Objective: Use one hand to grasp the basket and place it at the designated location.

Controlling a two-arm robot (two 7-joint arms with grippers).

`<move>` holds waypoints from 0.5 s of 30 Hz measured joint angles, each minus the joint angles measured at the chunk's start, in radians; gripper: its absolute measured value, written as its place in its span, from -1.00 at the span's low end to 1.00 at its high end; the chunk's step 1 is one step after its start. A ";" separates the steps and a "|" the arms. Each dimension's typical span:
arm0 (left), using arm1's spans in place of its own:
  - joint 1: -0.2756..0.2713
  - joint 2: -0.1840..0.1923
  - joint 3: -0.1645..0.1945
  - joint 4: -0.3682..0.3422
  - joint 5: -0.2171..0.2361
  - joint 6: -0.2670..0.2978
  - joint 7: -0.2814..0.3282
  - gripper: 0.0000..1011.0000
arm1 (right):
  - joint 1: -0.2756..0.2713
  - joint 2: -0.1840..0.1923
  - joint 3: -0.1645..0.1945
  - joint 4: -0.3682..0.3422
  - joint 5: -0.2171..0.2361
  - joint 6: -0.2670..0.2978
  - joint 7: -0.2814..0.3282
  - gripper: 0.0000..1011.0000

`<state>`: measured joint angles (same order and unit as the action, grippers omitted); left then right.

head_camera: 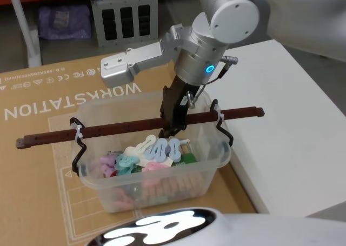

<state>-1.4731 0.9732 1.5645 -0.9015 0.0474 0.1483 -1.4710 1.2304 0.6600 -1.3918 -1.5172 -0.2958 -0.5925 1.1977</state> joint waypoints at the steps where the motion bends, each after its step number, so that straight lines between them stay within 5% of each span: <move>1: 0.000 0.000 0.000 0.000 0.000 0.000 0.000 -1.00 | 0.000 0.000 0.000 0.001 0.000 0.000 0.000 -0.53; 15: 0.000 0.000 0.000 0.000 0.000 0.000 0.000 -1.00 | 0.005 -0.003 0.012 0.016 0.025 0.002 0.004 -0.53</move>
<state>-1.4732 0.9732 1.5646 -0.9016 0.0474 0.1484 -1.4710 1.2352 0.6572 -1.3798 -1.5017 -0.2708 -0.5908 1.2021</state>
